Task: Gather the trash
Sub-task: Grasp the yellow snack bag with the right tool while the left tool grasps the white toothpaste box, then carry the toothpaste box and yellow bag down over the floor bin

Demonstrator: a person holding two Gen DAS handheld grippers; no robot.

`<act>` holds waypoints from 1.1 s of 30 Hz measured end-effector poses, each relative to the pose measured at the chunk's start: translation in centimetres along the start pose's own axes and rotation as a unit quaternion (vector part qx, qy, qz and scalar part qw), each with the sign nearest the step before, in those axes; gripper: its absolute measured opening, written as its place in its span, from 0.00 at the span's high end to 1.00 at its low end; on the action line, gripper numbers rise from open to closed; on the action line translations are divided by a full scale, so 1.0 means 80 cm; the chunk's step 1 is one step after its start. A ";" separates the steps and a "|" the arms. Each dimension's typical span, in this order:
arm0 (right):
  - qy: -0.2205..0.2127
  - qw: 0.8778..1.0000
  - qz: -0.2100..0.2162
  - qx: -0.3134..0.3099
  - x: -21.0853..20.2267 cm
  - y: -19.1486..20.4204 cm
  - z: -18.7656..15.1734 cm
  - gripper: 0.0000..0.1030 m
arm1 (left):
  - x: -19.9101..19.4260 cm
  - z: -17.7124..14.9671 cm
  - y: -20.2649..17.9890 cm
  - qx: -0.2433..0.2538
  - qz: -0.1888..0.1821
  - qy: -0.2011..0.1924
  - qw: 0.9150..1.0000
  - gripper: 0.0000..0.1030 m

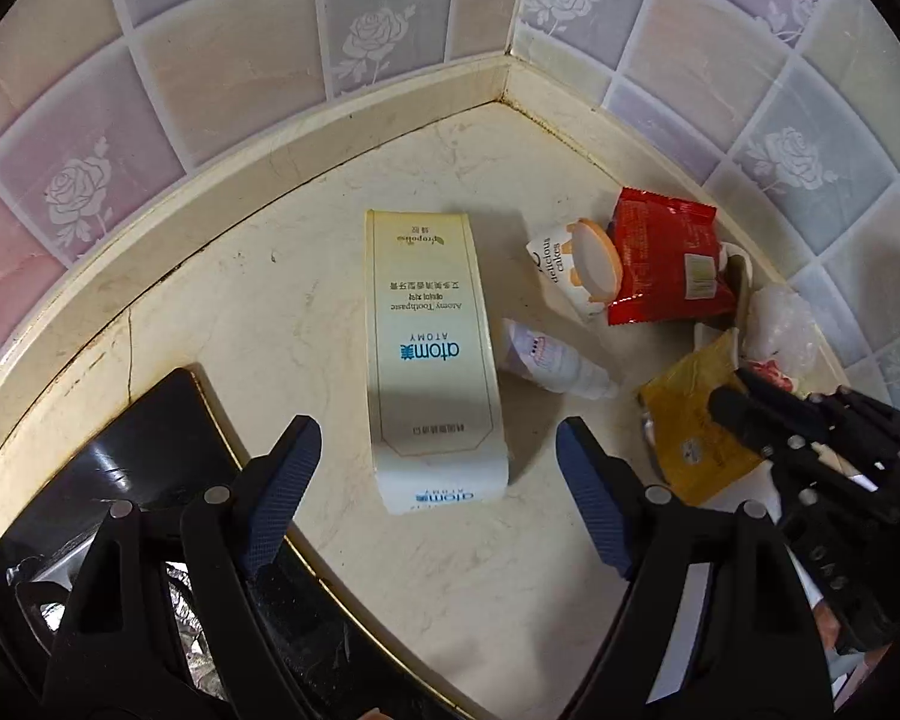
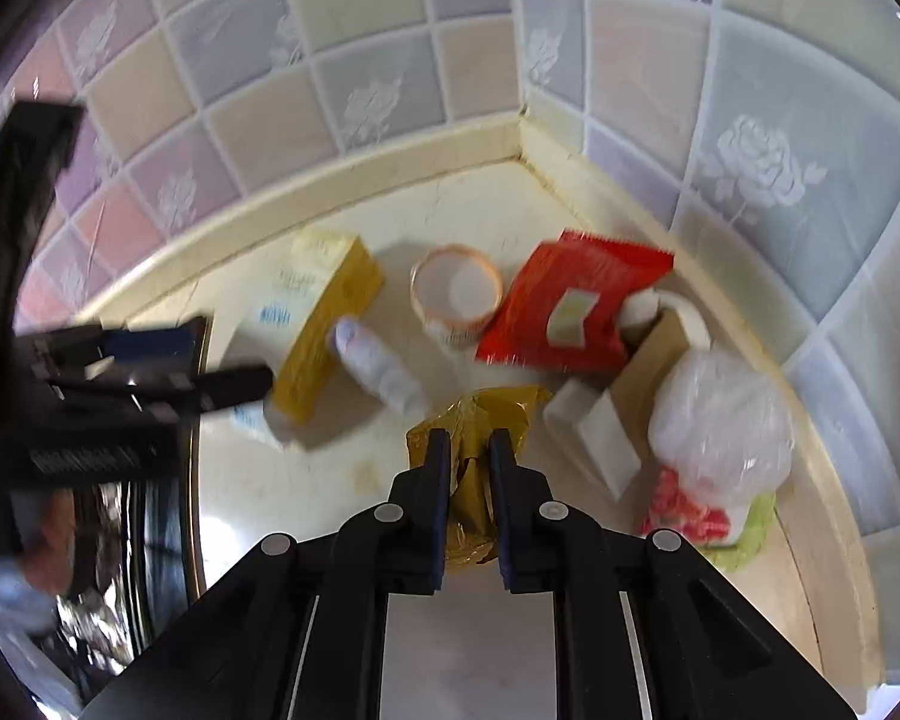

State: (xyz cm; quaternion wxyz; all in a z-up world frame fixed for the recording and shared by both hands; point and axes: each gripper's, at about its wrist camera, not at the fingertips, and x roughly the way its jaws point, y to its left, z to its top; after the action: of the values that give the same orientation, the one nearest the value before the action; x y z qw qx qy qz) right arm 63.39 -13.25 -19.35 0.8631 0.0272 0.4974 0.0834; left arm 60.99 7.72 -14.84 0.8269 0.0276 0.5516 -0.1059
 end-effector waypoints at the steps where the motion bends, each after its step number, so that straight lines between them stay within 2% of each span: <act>1: -0.006 1.000 0.000 0.006 -0.004 0.000 0.003 0.88 | 0.007 0.001 0.000 -0.001 0.003 0.003 1.000 0.24; 8: -0.024 0.999 -0.001 0.033 -0.017 0.000 0.016 0.88 | 0.037 0.006 0.006 -0.019 0.032 0.016 0.999 0.24; 9: -0.024 0.999 0.000 0.034 -0.017 0.000 0.016 0.88 | 0.040 0.006 0.008 -0.026 0.030 0.018 0.999 0.28; 12: -0.023 0.999 0.002 0.039 -0.021 -0.003 0.010 0.88 | 0.046 0.008 0.011 -0.036 0.029 0.022 0.999 0.49; 17: -0.023 0.999 0.008 0.048 -0.029 -0.005 0.000 0.88 | 0.039 0.005 0.012 -0.049 0.030 0.012 0.998 0.51; 27: -0.048 0.997 0.015 0.054 -0.082 0.000 -0.015 0.89 | -0.041 -0.021 -0.003 -0.052 0.022 -0.037 0.998 0.52; 33: -0.070 0.996 0.026 0.046 -0.142 0.010 -0.033 0.89 | -0.120 -0.054 -0.034 -0.050 0.014 -0.070 0.996 0.52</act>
State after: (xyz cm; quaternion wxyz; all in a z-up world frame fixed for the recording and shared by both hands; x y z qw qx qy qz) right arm 55.45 -14.46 -10.82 0.8911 0.0858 0.4383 0.0801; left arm 52.99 7.18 -7.55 0.8654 -0.0138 0.4962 -0.0678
